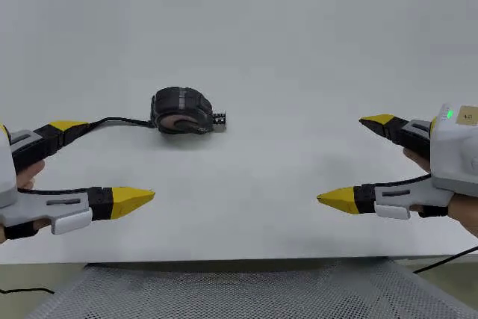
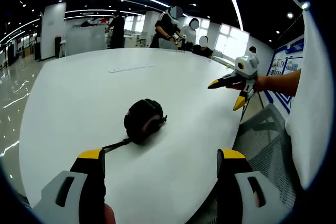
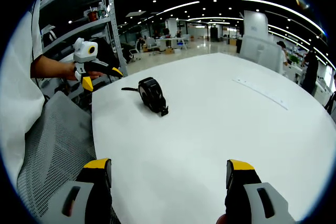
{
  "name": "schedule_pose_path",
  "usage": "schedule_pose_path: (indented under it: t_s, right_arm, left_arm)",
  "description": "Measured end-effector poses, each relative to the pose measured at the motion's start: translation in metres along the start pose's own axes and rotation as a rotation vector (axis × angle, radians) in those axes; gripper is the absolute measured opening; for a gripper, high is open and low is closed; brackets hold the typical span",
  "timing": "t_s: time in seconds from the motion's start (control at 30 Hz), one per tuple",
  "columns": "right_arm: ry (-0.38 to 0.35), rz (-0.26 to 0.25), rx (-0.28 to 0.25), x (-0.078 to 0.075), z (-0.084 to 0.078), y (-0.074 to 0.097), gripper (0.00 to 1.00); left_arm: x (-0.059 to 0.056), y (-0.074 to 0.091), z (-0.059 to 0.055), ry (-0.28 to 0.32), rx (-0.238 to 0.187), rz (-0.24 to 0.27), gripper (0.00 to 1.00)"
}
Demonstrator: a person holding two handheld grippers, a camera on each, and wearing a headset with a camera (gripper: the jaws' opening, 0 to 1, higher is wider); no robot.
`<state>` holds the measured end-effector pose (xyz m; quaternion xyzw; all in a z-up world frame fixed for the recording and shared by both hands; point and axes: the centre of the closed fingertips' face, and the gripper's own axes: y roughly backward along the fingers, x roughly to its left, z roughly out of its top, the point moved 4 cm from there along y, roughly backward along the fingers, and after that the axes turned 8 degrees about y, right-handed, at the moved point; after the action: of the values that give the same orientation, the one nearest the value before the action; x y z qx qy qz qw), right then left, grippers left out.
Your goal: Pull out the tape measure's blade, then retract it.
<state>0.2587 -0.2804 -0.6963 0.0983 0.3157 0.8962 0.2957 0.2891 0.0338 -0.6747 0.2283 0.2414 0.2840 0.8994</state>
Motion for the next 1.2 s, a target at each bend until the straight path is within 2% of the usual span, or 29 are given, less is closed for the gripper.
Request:
schedule_pose_path:
  t_s: [0.23,0.37,0.57,0.67,0.73,1.2]
  right_arm:
    - [0.011,0.011,0.003,-0.003,0.003,-0.006,0.93]
    - [0.023,0.023,0.003,-0.006,0.007,-0.011,0.92]
    - [0.044,0.05,-0.003,-0.01,0.014,-0.023,0.92]
    - [0.06,0.069,0.007,-0.011,0.016,-0.03,0.92]
    - [0.061,0.079,0.002,-0.013,0.018,-0.034,0.92]
    - [0.101,0.138,0.004,-0.02,0.028,-0.058,0.92]
  left_arm:
    - [0.004,-0.006,0.005,-0.007,-0.002,-0.016,0.84]
    - [0.005,-0.012,0.008,-0.026,0.01,-0.033,0.84]
    - [0.013,-0.025,0.015,-0.065,0.034,-0.058,0.84]
    - [0.018,-0.032,0.019,-0.093,0.035,-0.054,0.85]
    - [0.018,-0.037,0.021,-0.096,0.049,-0.08,0.84]
    - [0.023,-0.072,0.028,-0.214,0.134,-0.157,0.84]
